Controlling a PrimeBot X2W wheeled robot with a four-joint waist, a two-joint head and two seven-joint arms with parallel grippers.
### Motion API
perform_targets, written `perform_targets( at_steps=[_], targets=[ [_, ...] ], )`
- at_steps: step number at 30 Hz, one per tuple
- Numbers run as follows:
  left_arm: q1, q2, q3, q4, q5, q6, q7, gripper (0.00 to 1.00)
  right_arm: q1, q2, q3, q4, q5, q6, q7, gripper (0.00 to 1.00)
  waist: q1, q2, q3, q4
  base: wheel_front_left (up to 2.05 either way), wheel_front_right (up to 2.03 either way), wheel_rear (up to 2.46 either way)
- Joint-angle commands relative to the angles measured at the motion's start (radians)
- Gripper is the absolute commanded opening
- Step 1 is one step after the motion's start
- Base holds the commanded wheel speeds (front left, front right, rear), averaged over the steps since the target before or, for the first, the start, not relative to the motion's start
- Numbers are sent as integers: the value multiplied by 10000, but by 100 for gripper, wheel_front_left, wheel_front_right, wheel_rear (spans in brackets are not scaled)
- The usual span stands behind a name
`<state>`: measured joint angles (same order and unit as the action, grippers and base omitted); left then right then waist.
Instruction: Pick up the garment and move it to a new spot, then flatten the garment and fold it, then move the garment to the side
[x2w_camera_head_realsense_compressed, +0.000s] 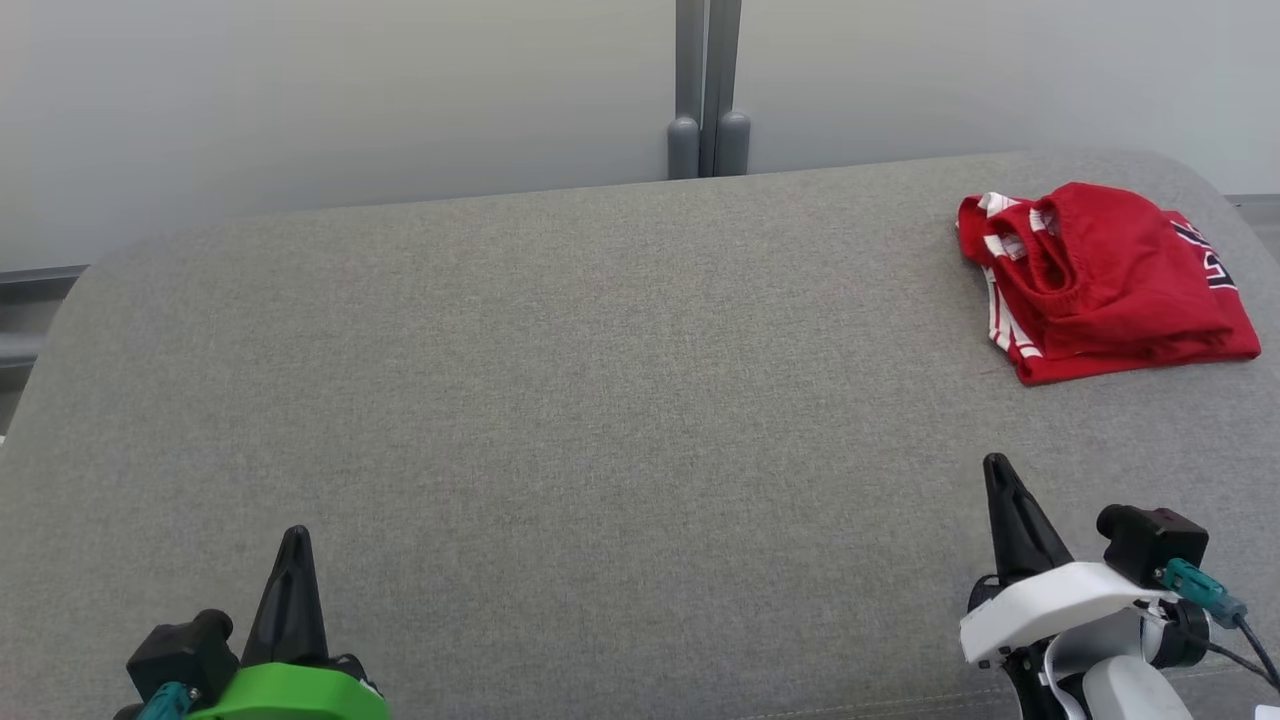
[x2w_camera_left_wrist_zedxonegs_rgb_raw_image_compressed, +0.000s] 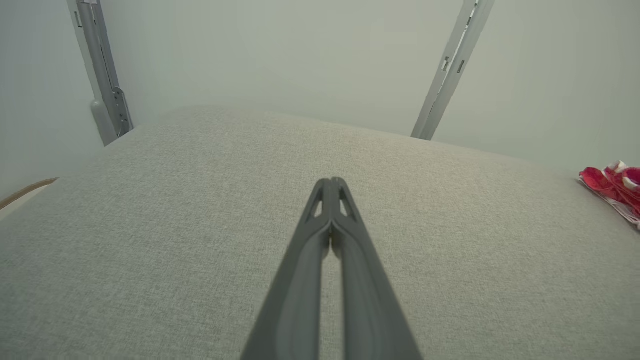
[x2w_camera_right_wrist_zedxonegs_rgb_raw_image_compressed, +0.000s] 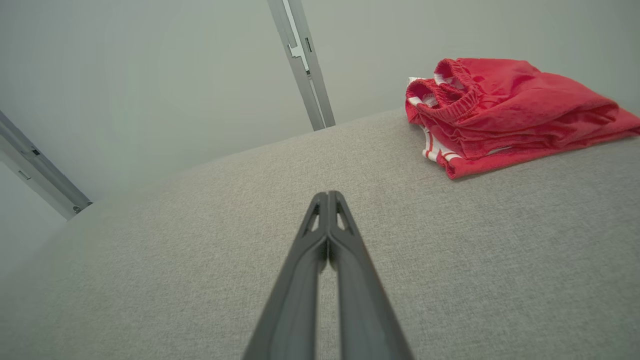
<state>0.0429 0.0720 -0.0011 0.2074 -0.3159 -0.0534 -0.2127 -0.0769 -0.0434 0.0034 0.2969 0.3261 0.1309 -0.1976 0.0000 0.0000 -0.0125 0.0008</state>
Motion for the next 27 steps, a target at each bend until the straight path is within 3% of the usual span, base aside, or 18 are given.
perform_targets(
  at_steps=[1,27],
  targets=[
    [-407,-11,76,-60,-504,-94,62,0,-393,-35,-100,-81,515,0,119,0,0,0,3,0,0,0,0],
    [-1265,-74,327,513,-4677,-329,908,0,-1023,-54,-652,382,4559,0,1330,0,0,0,59,-1,0,0,0]
  ],
)
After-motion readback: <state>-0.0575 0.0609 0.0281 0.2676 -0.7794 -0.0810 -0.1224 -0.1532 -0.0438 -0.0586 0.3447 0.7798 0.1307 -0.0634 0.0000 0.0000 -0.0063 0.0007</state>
